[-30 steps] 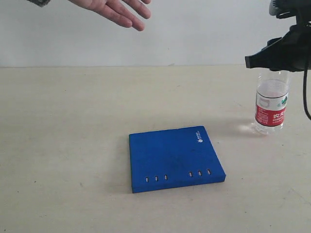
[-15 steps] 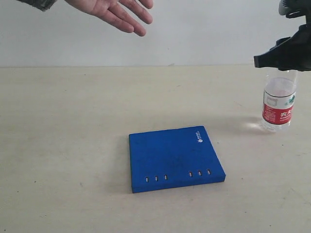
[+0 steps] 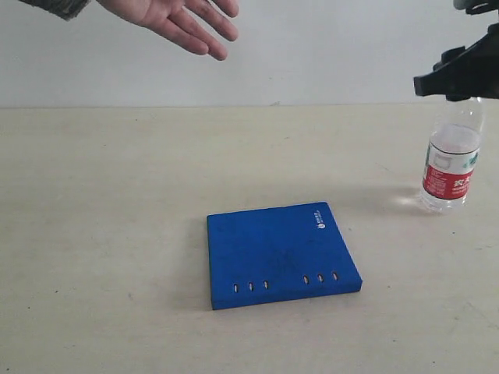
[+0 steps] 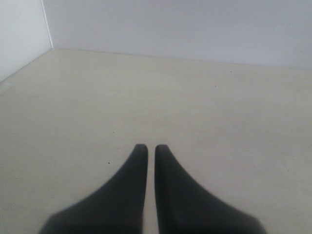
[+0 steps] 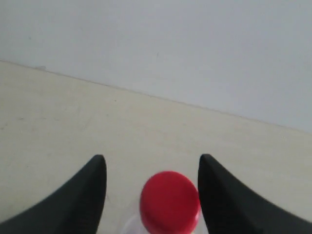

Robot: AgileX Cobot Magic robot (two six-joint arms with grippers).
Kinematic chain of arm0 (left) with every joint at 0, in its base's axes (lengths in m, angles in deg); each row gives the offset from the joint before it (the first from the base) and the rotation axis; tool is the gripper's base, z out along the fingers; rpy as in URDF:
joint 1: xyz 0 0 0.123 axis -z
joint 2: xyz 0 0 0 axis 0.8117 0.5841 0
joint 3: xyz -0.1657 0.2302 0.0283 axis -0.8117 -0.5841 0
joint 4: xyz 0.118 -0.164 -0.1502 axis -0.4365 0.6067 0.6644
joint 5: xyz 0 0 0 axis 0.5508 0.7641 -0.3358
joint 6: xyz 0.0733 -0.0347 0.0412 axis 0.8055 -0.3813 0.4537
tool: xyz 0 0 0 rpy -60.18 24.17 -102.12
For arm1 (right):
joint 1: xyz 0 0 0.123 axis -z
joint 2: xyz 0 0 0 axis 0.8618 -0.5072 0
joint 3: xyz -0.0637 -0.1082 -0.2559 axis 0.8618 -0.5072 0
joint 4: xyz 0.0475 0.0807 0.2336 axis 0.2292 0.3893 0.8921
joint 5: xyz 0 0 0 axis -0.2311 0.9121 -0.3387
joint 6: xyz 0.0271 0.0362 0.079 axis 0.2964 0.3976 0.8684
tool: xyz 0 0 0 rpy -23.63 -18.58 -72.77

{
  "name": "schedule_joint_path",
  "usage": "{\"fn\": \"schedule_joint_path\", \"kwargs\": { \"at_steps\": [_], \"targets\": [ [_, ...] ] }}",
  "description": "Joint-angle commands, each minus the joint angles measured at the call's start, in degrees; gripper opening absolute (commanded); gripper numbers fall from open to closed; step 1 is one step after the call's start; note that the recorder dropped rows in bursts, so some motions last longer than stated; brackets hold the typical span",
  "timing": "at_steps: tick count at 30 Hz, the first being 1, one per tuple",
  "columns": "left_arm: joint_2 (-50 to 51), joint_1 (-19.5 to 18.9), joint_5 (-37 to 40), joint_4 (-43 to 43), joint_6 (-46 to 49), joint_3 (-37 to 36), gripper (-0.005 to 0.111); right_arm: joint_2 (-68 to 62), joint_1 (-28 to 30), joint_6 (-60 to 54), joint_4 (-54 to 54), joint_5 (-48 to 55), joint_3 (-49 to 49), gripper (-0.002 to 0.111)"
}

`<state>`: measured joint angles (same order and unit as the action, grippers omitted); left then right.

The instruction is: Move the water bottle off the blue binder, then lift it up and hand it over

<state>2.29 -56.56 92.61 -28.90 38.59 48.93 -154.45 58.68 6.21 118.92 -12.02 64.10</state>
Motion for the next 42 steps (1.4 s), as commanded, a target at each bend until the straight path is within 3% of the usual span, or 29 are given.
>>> {"fn": "schedule_joint_path", "kwargs": {
  "at_steps": [1, 8, 10, 15, 18, 24, 31, 35, 39, 42],
  "targets": [
    [-0.21, 0.14, -0.76, -0.25, 0.22, -0.22, 0.005, 3.74, 0.26, -1.28, -0.79, -1.04, 1.72, 0.051],
    [-0.21, 0.14, -0.76, -0.25, 0.22, -0.22, 0.005, 10.62, 0.26, -1.28, -3.15, 4.39, 4.89, 0.051],
    [-0.21, 0.14, -0.76, -0.25, 0.22, -0.22, 0.005, 13.30, 0.26, -1.11, -3.15, 12.91, 6.43, 0.051],
    [-0.21, 0.14, -0.76, -0.25, 0.22, -0.22, 0.005, 15.36, 0.13, 7.46, -3.62, 49.42, 5.62, 0.051],
    [-0.21, 0.14, -0.76, -0.25, 0.22, -0.22, 0.005, 14.21, -1.00, 7.99, -5.27, 59.19, 1.91, 0.051],
    [-0.21, 0.14, -0.50, -0.84, 1.50, -0.22, 0.005, 14.11, -5.30, 10.30, -14.43, 55.01, -8.84, 0.051],
    [-0.21, 0.14, -0.50, -2.35, 14.29, -0.22, 0.005, 14.11, -6.49, 14.31, -17.06, 34.87, -19.99, 0.051],
    [-0.21, 0.14, -0.50, -2.35, 24.86, -0.22, 0.005, 14.11, -6.49, 18.25, -17.06, 35.68, -21.85, 0.051],
    [-0.21, 0.14, -1.19, -10.07, 32.49, -0.22, 0.005, 14.11, -6.49, 21.57, -18.58, 37.31, -21.85, 0.051],
    [-0.21, 0.14, -1.55, -17.75, 32.96, -0.22, 0.005, 11.08, -6.49, 25.46, -21.28, 32.64, -21.85, 0.051]
  ]
}}
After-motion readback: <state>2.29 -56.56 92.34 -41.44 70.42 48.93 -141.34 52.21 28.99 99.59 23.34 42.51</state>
